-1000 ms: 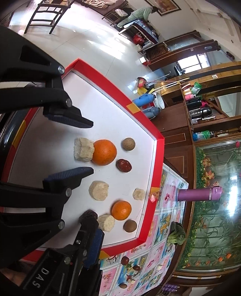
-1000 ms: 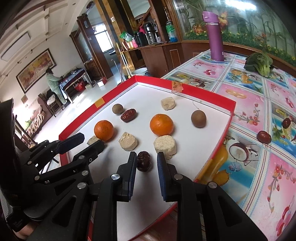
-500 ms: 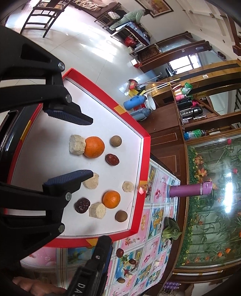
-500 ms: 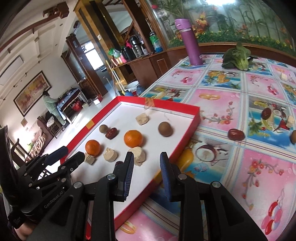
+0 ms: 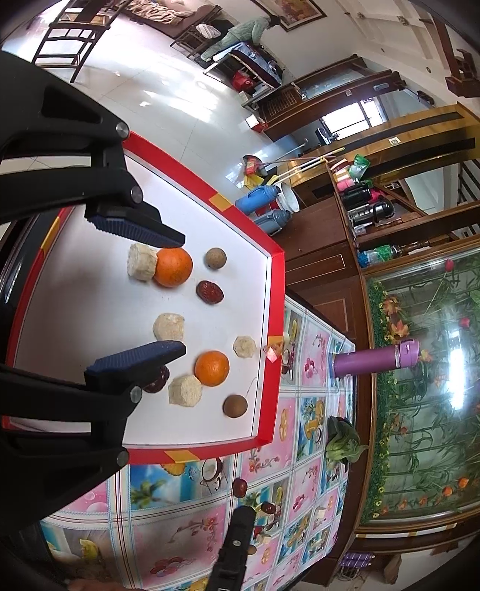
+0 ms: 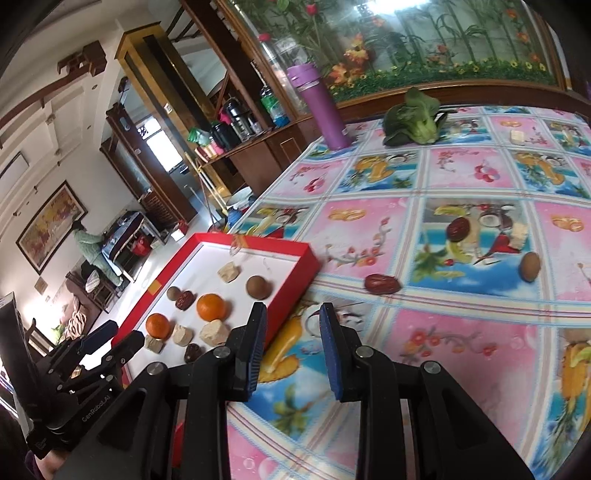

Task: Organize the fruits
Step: 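Grasp a red date with the left tool while the right tool grasps a brown nut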

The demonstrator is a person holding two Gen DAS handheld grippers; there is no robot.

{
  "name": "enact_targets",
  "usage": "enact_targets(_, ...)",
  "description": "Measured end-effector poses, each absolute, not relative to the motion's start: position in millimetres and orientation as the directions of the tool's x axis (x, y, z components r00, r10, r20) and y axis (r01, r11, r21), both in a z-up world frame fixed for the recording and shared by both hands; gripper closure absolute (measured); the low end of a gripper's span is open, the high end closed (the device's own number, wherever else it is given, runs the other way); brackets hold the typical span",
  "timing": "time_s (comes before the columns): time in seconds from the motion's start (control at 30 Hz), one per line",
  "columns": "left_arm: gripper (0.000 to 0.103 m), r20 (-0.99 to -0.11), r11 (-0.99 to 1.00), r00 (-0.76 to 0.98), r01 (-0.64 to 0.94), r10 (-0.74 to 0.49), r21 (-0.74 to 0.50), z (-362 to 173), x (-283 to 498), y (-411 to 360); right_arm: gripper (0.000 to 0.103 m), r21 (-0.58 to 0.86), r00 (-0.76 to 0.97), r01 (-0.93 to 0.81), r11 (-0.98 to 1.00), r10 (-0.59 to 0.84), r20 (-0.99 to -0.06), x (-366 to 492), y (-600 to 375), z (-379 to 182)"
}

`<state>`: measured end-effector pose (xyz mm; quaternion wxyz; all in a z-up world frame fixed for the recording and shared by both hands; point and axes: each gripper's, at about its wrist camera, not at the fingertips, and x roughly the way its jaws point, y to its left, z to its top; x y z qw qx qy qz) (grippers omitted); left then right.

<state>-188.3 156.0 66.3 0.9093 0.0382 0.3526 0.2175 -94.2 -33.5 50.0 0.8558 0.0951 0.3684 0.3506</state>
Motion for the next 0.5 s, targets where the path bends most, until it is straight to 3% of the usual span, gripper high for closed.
enact_targets(0.23,0.049,-0.627,0.941,0.704,-0.290,0.334,0.176,79.9,-177.4,131.0,0.074,0.350,0.597,-0.464,0.813,0.580,-0.555,-77.8,-99.5,59.3)
enact_targets(0.37,0.041,-0.637,0.972,0.735,-0.187,0.234,0.142,87.6,-164.3,102.0,0.074,0.317,0.639,-0.383,0.868,0.497,-0.587,-63.0,-148.7,53.5)
enact_targets(0.5,0.041,-0.650,0.985,0.741,-0.108,0.169,0.134,87.7,-151.4,73.8,0.074,0.311,0.648,-0.322,0.894,0.447,-0.617,-52.8,-181.8,46.3)
